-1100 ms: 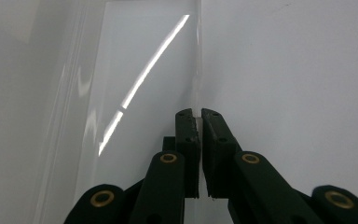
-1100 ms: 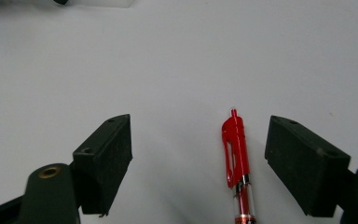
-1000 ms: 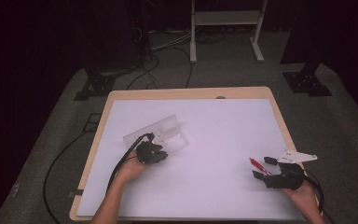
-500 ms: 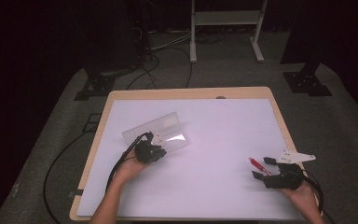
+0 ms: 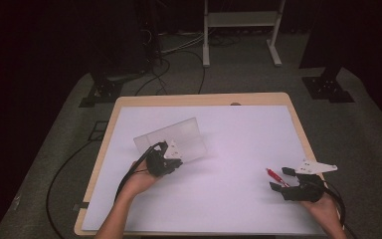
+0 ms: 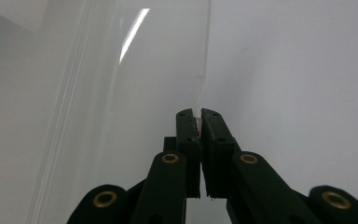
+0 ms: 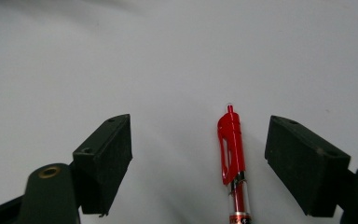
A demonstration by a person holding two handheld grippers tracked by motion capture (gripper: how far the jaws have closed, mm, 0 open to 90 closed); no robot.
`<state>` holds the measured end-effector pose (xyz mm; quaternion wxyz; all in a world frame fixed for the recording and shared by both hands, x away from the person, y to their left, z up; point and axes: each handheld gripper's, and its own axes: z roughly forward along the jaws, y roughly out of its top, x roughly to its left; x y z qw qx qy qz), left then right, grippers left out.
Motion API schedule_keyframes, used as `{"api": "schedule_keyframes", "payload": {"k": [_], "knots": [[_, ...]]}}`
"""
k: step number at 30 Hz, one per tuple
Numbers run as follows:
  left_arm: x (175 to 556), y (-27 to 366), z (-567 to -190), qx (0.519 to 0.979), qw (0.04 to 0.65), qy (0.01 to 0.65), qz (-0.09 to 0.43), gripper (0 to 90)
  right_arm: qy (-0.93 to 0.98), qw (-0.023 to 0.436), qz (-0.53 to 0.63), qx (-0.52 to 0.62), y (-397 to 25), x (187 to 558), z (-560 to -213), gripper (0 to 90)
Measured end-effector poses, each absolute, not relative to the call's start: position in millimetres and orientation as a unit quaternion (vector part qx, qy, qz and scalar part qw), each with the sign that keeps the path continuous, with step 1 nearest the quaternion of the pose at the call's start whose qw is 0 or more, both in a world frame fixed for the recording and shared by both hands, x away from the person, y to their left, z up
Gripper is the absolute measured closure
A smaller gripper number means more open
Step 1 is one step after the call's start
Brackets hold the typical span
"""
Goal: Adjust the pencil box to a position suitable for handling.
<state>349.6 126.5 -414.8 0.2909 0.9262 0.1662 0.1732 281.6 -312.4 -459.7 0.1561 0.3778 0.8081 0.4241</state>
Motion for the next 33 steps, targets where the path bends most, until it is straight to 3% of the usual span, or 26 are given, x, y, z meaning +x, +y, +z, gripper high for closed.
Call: {"api": "schedule_keyframes", "payload": {"k": [33], "knots": [[328.7, 69.9, -422.6, 0.943, 0.297, 0.082, 0.127, 86.4, 0.807, 0.16, 0.424, 0.379, -316.0, 281.4, -457.9, 22.2]]}}
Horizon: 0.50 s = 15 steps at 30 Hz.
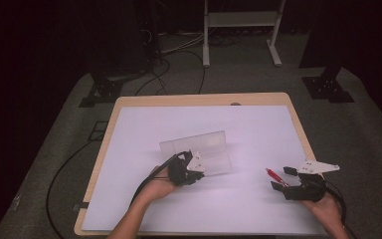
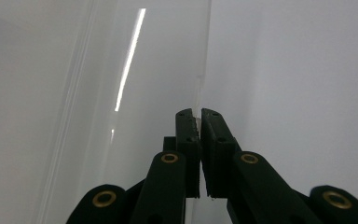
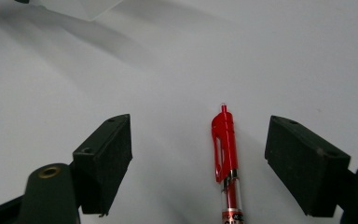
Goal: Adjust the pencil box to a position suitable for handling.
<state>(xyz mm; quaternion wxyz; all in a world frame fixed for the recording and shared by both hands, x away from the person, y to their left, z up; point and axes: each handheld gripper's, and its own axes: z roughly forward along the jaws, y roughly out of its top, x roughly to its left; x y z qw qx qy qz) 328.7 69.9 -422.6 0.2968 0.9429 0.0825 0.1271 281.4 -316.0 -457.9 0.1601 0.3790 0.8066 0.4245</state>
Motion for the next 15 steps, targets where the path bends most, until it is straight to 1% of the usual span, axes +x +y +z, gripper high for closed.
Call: {"api": "schedule_keyframes", "payload": {"k": [15], "knots": [[319.3, 55.8, -434.2, 0.948, 0.294, 0.058, 0.105, 86.3, 0.807, 0.16, 0.425, 0.378, -315.7, 280.7, -457.5, 22.2]]}}
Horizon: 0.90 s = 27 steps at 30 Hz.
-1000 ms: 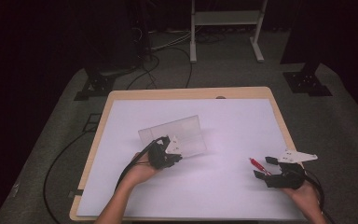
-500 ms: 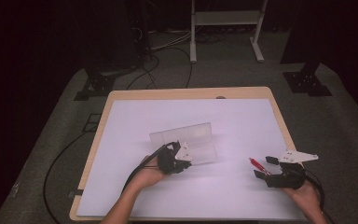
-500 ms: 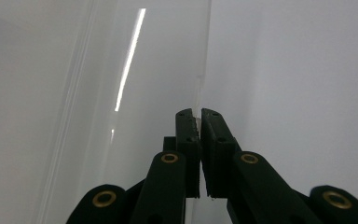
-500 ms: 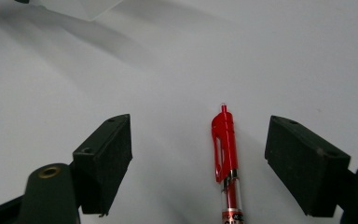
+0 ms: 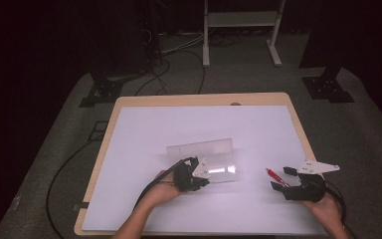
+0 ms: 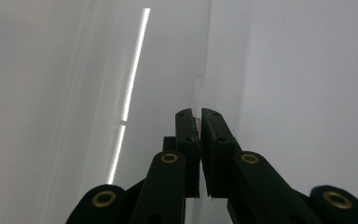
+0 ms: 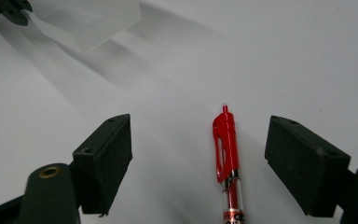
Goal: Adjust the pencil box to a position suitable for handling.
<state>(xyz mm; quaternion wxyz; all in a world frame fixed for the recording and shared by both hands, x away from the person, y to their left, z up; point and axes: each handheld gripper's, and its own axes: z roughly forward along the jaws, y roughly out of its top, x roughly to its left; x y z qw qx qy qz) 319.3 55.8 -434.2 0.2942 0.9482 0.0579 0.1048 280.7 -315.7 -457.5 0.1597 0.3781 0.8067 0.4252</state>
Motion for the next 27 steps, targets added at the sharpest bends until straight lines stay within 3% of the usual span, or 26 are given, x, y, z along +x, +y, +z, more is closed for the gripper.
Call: {"api": "schedule_keyframes", "payload": {"k": [21, 27], "knots": [[320.8, 49.6, -445.9, 0.952, 0.291, 0.056, 0.077, 85.3, 0.813, 0.16, 0.413, 0.378, -314.6, 282.2, -460.4, 22.3], [321.5, 51.5, -443.6, 0.949, 0.302, 0.059, 0.076, 82.3, 0.816, 0.155, 0.408, 0.38, -316.1, 282.4, -460.5, 26.4]]}}
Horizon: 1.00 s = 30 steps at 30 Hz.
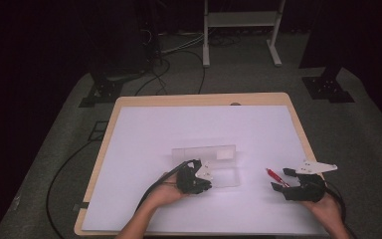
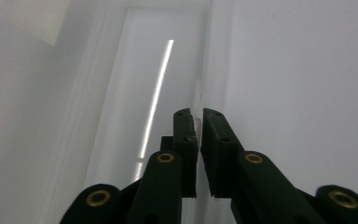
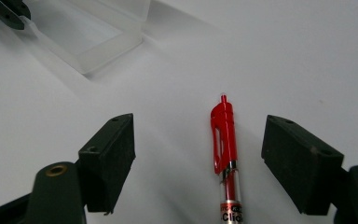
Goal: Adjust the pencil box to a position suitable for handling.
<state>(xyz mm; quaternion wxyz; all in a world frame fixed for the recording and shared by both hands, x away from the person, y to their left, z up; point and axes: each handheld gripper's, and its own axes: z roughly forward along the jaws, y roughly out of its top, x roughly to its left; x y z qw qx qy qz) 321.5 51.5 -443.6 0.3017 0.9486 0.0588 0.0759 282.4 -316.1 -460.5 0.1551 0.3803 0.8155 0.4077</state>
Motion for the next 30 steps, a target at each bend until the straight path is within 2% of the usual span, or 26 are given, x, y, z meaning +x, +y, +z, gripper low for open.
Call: {"api": "schedule_keyframes", "payload": {"k": [2, 11, 24, 30], "knots": [[321.1, 53.0, -440.9, 0.947, 0.306, 0.058, 0.077, 79.4, 0.815, 0.154, 0.407, 0.383, -316.7, 282.5, -461.1, 27.3], [319.1, 63.9, -425.7, 0.936, 0.335, 0.06, 0.085, 76.6, 0.817, 0.155, 0.4, 0.385, -317.7, 282.4, -464.8, 32.2], [320.7, 90.1, -413.9, 0.926, 0.355, 0.088, 0.098, 71.4, 0.822, 0.17, 0.383, 0.386, -320.5, 280.0, -466.3, 45.1], [322.4, 105.7, -411.1, 0.922, 0.356, 0.106, 0.111, 71.4, 0.825, 0.177, 0.374, 0.386, -322.2, 279.7, -467.5, 55.5]]}}
